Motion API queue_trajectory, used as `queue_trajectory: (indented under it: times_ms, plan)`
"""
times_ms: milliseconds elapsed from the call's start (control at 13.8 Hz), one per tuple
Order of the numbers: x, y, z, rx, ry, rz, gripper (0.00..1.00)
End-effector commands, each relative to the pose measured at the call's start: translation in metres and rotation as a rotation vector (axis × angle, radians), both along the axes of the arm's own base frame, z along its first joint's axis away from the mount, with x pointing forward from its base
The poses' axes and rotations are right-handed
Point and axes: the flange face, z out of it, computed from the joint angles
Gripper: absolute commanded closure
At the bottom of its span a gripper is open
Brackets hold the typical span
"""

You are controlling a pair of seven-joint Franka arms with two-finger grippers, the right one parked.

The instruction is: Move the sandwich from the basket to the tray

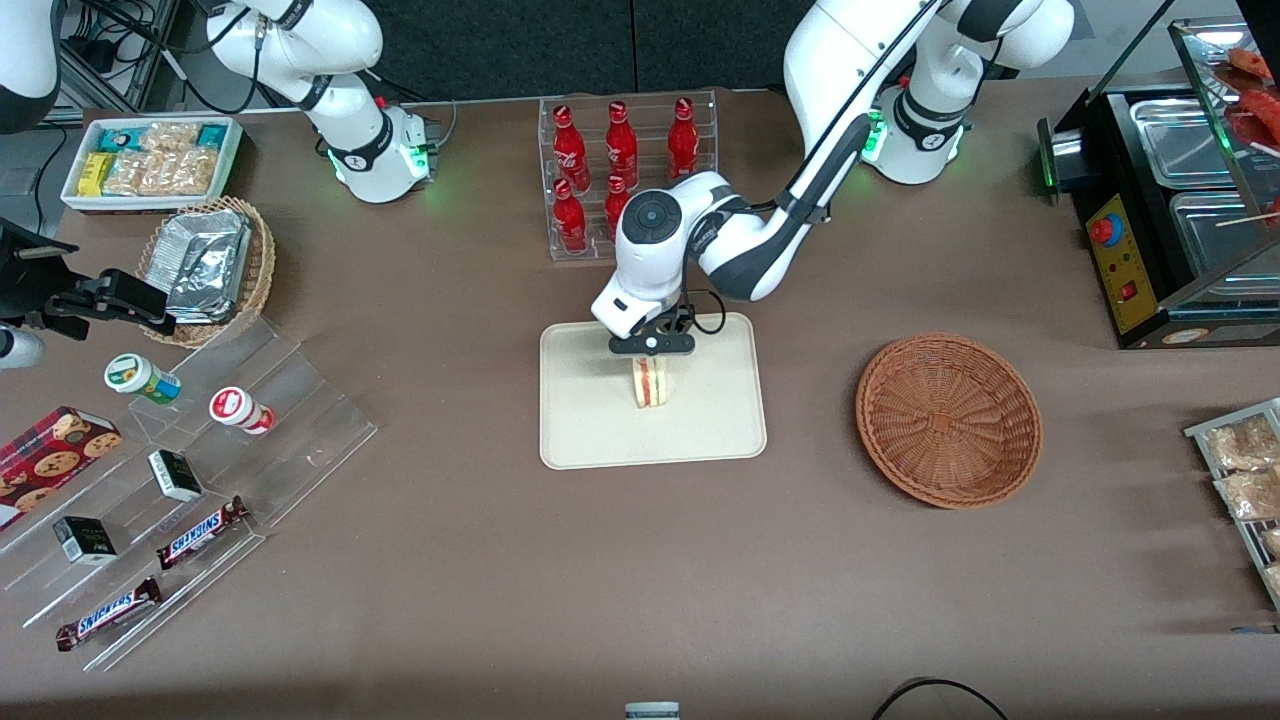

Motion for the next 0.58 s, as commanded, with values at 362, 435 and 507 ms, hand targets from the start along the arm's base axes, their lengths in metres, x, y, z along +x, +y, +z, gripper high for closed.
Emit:
queue_trajectory:
  times_ms: [362,435,507]
  plan:
    - [0.035,0.074,0.153,0.061,-0.039,0.157,0.00]
    - [0.037,0.083,0.166,0.068,-0.033,0.174,0.00]
    - [0.042,0.099,0.181,0.081,-0.031,0.197,0.00]
